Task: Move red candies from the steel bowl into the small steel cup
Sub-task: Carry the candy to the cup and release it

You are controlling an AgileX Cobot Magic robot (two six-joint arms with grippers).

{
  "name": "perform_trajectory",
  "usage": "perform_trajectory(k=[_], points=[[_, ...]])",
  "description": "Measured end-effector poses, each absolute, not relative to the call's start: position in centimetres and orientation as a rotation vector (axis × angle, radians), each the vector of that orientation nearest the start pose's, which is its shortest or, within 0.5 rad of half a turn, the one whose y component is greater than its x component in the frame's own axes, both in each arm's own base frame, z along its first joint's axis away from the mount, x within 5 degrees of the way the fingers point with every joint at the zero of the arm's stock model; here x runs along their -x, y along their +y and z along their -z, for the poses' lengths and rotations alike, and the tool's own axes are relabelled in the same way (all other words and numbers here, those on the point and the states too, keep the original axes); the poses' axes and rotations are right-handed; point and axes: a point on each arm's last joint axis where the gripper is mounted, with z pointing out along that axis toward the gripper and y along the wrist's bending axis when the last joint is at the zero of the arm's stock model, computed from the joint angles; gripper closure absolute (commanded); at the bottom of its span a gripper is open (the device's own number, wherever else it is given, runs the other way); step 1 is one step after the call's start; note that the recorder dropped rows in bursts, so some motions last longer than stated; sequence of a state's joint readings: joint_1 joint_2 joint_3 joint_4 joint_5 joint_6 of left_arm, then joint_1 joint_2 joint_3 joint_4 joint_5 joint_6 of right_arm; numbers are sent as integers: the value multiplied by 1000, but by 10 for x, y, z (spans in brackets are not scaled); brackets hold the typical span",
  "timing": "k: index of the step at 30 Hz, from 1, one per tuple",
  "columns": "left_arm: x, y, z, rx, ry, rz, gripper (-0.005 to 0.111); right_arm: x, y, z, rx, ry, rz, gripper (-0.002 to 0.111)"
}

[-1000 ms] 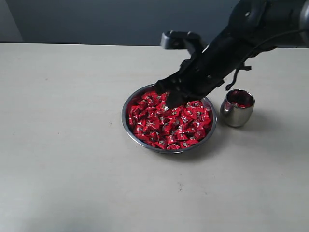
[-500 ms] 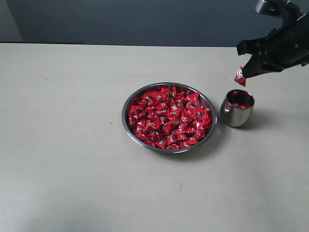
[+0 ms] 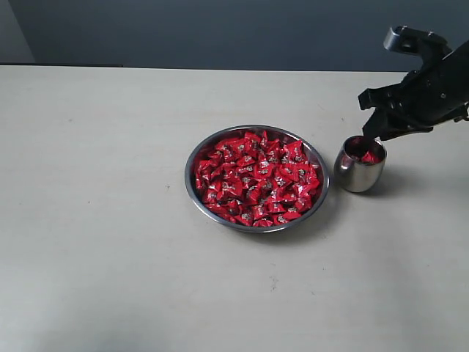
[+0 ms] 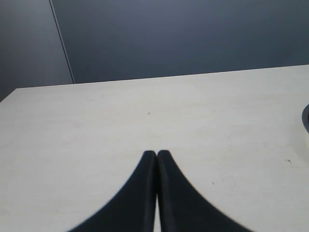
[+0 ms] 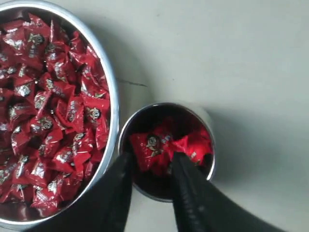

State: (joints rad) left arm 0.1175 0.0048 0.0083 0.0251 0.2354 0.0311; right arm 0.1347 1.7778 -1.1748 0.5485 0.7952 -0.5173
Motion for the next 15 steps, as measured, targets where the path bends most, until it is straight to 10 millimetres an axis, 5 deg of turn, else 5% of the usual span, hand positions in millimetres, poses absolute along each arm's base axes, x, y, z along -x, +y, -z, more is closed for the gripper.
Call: perform_trajectory(k=[8, 15], points=[[-56, 7, -189, 58, 1733, -132, 106, -339, 96, -212, 417, 2722, -784, 79], [-56, 7, -189, 58, 1733, -132, 106, -320, 142, -213, 624, 2713, -868, 79]])
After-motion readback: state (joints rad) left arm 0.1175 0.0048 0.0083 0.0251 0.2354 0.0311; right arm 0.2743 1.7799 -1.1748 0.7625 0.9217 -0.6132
